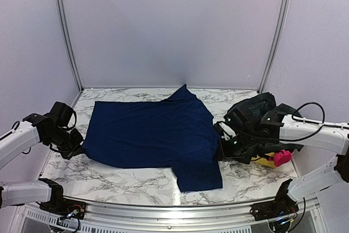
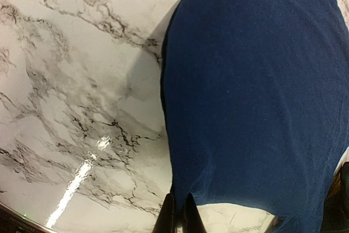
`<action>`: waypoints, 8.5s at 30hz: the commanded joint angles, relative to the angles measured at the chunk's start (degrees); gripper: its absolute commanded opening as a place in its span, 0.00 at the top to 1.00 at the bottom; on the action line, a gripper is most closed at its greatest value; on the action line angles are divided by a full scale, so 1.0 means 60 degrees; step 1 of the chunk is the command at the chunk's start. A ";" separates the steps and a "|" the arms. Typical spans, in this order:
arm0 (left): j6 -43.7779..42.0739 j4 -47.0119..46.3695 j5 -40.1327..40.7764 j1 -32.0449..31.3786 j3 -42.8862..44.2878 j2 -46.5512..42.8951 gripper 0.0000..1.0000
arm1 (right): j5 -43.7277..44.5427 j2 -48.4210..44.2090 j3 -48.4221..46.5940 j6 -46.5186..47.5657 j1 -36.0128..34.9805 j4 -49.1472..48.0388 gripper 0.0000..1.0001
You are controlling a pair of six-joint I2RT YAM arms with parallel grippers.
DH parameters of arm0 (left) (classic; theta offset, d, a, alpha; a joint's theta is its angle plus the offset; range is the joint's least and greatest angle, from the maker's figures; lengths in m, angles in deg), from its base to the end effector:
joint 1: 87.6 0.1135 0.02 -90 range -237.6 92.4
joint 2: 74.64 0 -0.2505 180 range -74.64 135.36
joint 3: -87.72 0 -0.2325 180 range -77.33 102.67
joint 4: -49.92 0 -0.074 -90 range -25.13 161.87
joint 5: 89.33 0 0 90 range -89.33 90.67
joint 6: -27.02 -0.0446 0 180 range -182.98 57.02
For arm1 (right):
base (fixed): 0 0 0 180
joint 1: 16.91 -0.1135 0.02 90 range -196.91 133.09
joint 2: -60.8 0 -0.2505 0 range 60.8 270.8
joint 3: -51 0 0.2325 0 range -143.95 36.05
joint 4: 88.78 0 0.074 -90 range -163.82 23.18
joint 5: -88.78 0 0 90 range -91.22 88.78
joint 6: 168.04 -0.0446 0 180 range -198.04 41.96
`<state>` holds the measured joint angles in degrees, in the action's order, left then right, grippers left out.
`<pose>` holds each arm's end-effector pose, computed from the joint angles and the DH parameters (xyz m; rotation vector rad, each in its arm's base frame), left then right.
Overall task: Fold and stack the mixed laundry pile
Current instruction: Fold the flattened T-shirt at the center of the board, then adjust the 1/3-folded T-shirt at the center of the board.
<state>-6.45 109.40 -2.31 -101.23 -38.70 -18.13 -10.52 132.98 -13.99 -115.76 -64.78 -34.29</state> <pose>0.1636 -0.0420 0.2055 -0.9866 2.5590 -0.4454 0.1489 0.1754 0.2190 -0.3066 2.7990 0.6505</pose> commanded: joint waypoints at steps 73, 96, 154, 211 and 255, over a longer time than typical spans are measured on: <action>-0.3567 -0.3348 -0.1322 0.0835 0.2757 0.6375 0.44 | -0.0423 0.2396 -0.1687 0.3813 0.4971 0.1783 0.37; -0.3676 -0.2383 -0.0726 0.2198 0.1524 0.5471 0.44 | -0.1573 0.1950 -0.3258 0.3811 0.3974 0.1279 0.40; -0.2829 -0.5973 -0.1725 -0.7093 0.5075 0.9603 1.00 | -0.2889 0.4435 -0.2130 0.2404 0.2823 -0.1734 1.00; -0.3986 -0.5300 -0.2054 -0.6118 0.5705 0.8438 1.00 | -0.2909 0.4706 -0.3790 0.2089 0.2421 -0.1044 1.00; -0.3765 -0.5093 -0.2700 -0.3006 0.8686 1.1348 1.00 | -0.2332 0.9051 -0.9152 0.2799 0.3535 -0.0321 1.00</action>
<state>-27.69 76.79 -18.77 -119.87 11.09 47.88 -26.41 185.92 -66.49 -99.36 -44.35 -37.53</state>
